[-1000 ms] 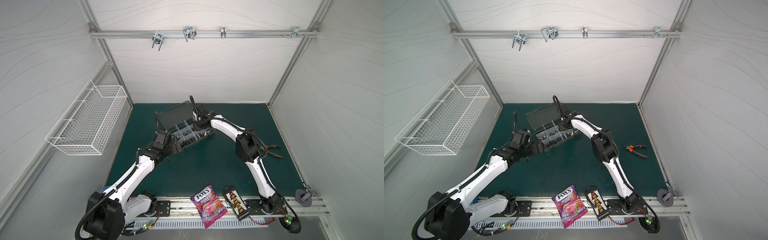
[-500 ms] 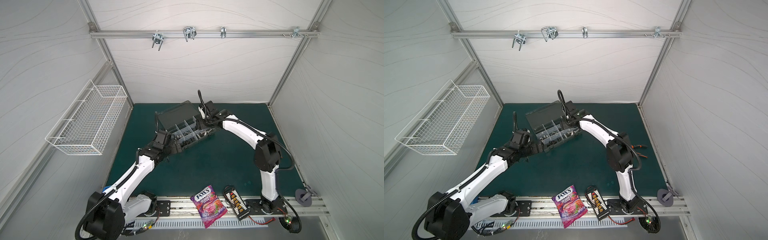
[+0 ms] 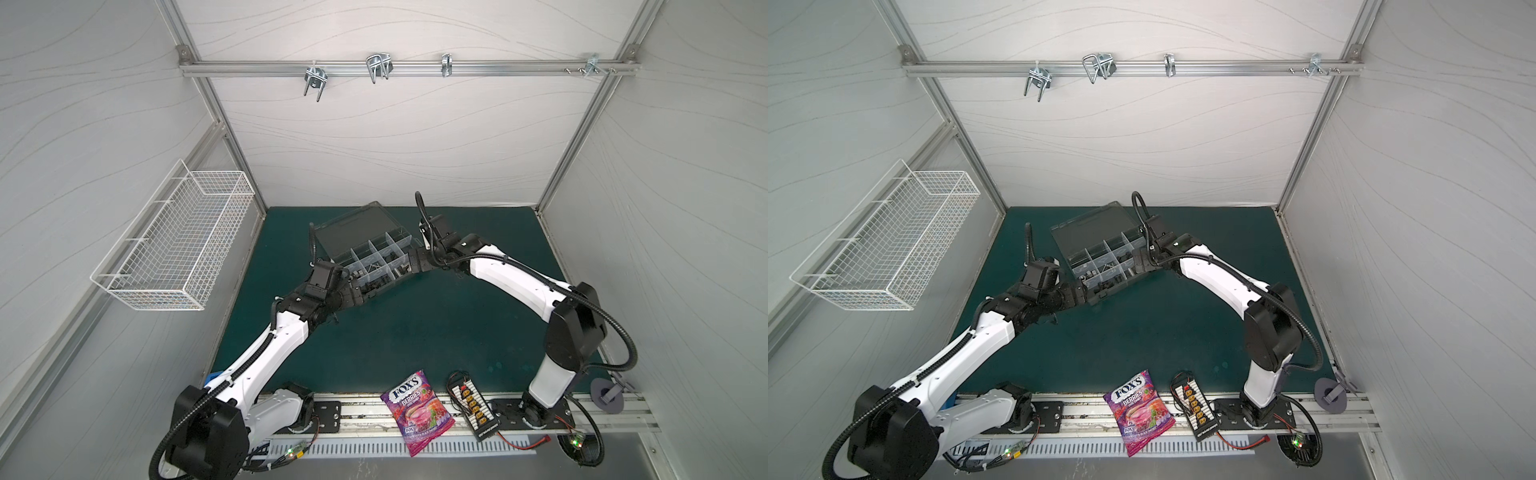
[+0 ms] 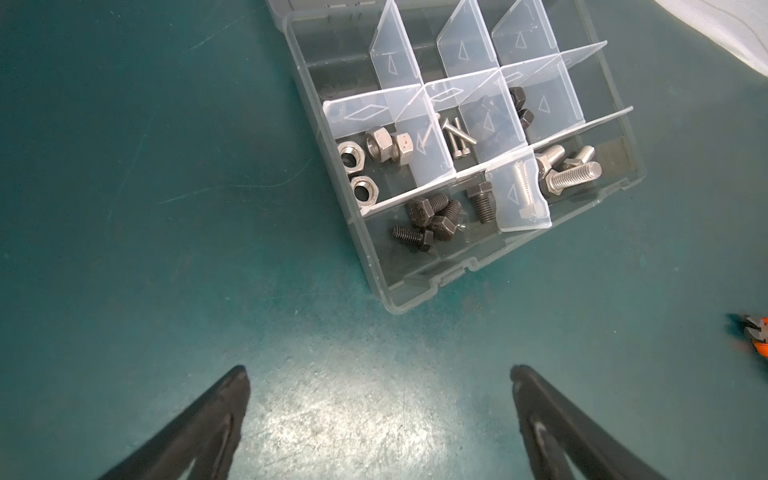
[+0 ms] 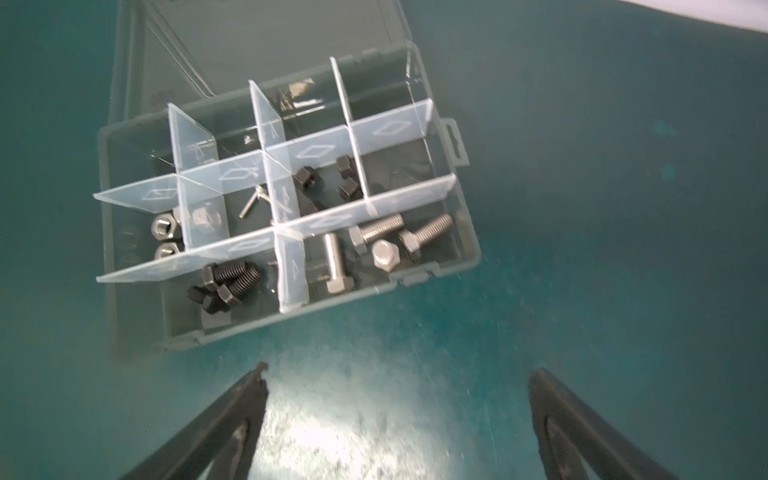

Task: Sort the screws and nuts into containers

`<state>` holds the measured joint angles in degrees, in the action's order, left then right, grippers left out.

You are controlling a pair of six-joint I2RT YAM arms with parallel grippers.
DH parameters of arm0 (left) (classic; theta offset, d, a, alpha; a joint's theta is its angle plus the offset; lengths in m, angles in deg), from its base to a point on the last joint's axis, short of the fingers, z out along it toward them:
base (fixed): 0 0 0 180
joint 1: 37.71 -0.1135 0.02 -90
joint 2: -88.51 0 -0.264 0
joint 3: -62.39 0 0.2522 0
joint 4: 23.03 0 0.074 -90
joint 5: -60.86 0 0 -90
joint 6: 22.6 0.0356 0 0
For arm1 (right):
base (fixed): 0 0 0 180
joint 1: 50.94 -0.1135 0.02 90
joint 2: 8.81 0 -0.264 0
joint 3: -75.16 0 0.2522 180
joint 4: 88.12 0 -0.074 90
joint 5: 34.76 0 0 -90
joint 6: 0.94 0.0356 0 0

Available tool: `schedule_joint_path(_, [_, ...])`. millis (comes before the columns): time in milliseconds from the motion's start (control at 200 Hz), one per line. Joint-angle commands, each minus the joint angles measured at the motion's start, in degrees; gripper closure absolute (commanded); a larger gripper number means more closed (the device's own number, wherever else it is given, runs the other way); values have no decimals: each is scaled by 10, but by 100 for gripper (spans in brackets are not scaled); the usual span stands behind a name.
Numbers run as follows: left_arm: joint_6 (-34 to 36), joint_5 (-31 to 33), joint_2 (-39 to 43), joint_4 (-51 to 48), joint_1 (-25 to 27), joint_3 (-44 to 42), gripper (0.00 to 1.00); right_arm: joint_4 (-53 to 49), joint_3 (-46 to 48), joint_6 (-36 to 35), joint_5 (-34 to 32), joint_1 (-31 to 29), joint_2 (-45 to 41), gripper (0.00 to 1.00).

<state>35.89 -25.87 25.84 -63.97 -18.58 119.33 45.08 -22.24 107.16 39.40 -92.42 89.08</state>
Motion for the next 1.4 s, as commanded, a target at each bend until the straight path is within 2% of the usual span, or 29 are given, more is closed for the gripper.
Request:
schedule_joint_path(0, [3, 16, 10, -9, -3, 25, 1, 14, 41, 24, -41, 11, -56, 1])
schedule_joint_path(170, [0, 28, 16, -1, -3, 19, 1, 43, 144, 33, -62, 51, -144, 1])
schedule_joint_path(415, [-10, 64, 29, 14, -3, 10, 1, 56, 268, 31, -88, 145, -260, 1])
schedule_joint_path(595, [-24, 128, 39, 27, -3, 0, 1, 108, 358, -4, -128, 191, -333, 1])
schedule_joint_path(775, [-21, 210, 45, 59, -3, -8, 1, 214, 459, -67, -194, 198, -399, 1])
schedule_joint_path(870, [-9, 260, 44, 87, -4, -10, 1, 274, 505, -90, -202, 203, -433, 1])
schedule_joint_path(1025, [17, 349, 37, 177, -9, -39, 1, 350, 565, -115, -205, 207, -471, 1])
schedule_joint_path(1135, [50, 373, 33, 261, -25, -81, 1, 400, 599, -136, -206, 209, -488, 1])
schedule_joint_path(1305, [122, 378, 39, 413, -55, -158, 1, 431, 626, -135, -207, 216, -495, 1])
schedule_joint_path(1395, [140, 362, 40, 459, -77, -190, 0, 450, 638, -126, -213, 221, -492, 1])
